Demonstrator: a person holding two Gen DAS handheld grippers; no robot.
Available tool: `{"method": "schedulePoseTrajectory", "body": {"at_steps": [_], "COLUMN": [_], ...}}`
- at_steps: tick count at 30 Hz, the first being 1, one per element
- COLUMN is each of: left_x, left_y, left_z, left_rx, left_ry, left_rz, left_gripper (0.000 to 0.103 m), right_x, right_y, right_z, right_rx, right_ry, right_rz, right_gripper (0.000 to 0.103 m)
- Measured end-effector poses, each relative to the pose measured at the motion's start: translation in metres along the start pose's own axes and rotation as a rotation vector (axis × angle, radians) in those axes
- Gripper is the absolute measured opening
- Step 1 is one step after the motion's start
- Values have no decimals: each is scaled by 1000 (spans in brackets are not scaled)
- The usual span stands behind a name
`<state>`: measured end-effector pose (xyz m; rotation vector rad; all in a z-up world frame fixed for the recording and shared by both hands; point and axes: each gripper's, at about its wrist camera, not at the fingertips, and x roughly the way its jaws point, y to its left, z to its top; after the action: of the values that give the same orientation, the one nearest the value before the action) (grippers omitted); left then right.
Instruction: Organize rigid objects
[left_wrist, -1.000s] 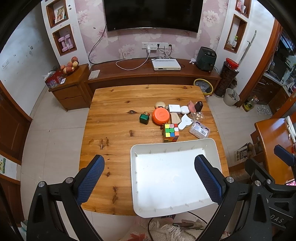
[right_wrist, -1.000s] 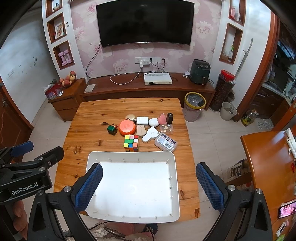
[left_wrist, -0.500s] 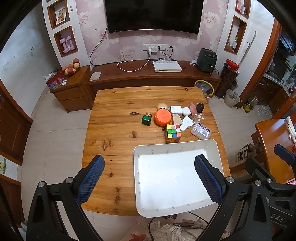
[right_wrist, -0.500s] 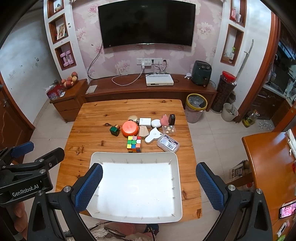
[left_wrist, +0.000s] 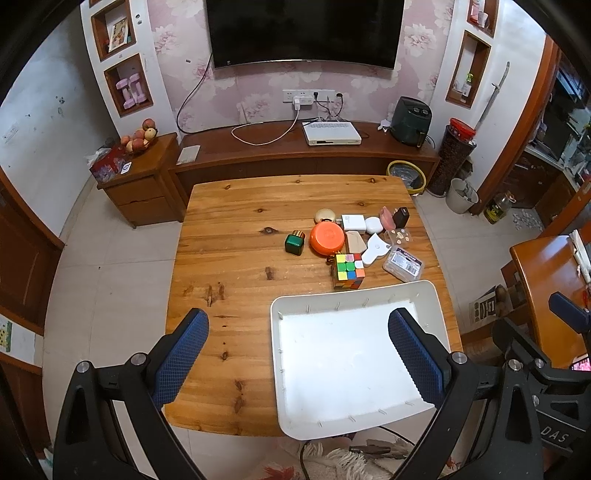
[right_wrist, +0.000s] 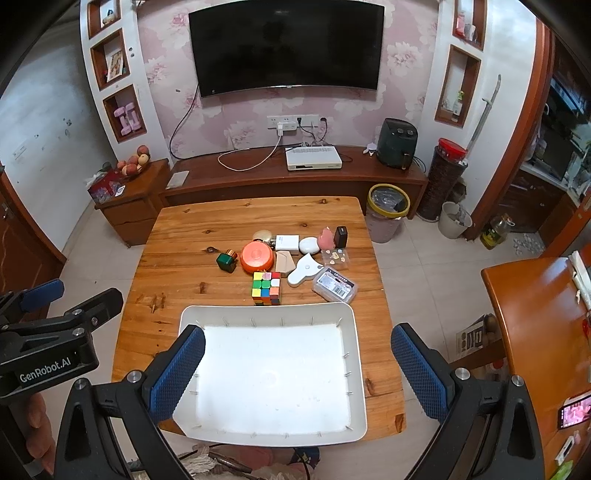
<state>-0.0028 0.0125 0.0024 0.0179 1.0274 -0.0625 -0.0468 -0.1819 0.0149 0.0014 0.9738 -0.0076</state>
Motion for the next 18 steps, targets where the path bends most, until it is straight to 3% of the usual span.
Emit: {"method": "schedulePoseTrajectory", "body": {"at_steps": [9,18], "left_x": [11,40], "left_y": [9,27], "left_z": [16,49], "left_rx": [30,70], "left_ry": [-3,-4], "left_rz": [-19,-67], "left_gripper": [98,98], "right_x": [6,36], "right_y": [11,0], "right_z": [7,19], "right_rx": [0,133], "right_ry": [2,68], "right_rz": [-12,-39], "right_gripper": [101,101]}}
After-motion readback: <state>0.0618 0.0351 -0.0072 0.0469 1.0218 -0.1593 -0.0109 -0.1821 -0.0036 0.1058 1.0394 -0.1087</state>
